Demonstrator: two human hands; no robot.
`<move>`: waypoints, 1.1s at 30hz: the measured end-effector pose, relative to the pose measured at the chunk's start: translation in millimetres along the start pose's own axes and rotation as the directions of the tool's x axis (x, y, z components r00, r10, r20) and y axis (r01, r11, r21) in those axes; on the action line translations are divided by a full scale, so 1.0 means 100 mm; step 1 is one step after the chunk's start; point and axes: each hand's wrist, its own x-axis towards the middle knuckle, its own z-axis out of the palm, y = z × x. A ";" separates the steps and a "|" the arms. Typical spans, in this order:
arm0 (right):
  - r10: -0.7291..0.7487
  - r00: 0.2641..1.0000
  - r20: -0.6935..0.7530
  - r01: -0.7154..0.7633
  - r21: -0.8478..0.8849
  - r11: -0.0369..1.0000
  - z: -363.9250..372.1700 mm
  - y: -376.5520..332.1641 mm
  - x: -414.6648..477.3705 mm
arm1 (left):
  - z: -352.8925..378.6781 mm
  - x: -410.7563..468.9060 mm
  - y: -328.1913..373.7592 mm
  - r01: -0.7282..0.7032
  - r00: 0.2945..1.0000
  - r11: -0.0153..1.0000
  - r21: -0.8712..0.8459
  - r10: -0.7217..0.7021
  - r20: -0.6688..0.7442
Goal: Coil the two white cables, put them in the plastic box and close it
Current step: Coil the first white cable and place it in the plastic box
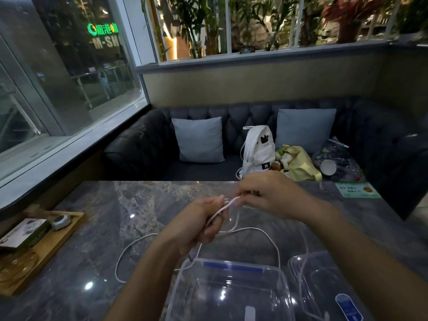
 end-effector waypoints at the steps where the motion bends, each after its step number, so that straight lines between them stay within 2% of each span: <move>1: 0.011 1.000 -0.028 -0.010 0.029 1.000 -0.01 0.03 -0.01 | -0.03 -0.01 -0.01 0.015 1.000 0.999 -0.034 -0.014 0.020; 5: 0.072 0.990 -0.119 -0.052 0.160 0.986 0.06 0.04 -0.01 | -0.05 -0.02 -0.02 0.070 0.986 0.980 -0.186 -0.040 0.162; 10: 0.243 0.967 -0.075 -0.194 0.401 0.895 0.19 0.09 0.01 | -0.05 0.01 -0.07 0.087 0.978 0.937 -0.337 -0.016 0.209; 13: 0.307 0.949 0.079 -0.273 0.696 0.664 0.26 0.10 -0.04 | -0.09 0.00 -0.06 0.074 0.972 0.877 -0.475 0.043 0.232; 16: 0.270 0.941 0.205 -0.308 0.850 0.428 0.36 0.05 -0.09 | -0.10 -0.01 -0.03 0.068 0.963 0.773 -0.631 0.114 0.243; 18: 0.299 0.924 0.237 -0.337 0.875 0.347 0.44 0.01 -0.09 | -0.07 0.00 -0.02 0.037 0.963 0.724 -0.689 0.157 0.217; 22: 0.404 0.845 0.349 -0.471 0.845 0.255 0.61 -0.11 -0.10 | -0.01 0.02 -0.02 -0.042 0.973 0.695 -0.717 0.191 0.128; 25: 0.443 0.835 0.326 -0.467 0.847 0.256 0.64 -0.14 -0.11 | 0.02 0.02 -0.01 -0.068 0.980 0.690 -0.720 0.183 0.083; 29: 0.450 0.839 0.308 -0.498 0.768 0.402 0.56 -0.09 -0.14 | 0.03 -0.01 0.01 -0.084 0.988 0.728 -0.681 0.151 0.039; 33: 0.436 0.827 0.355 -0.533 0.742 0.407 0.55 -0.01 -0.19 | 0.07 -0.04 0.01 -0.087 0.993 0.744 -0.662 0.119 0.003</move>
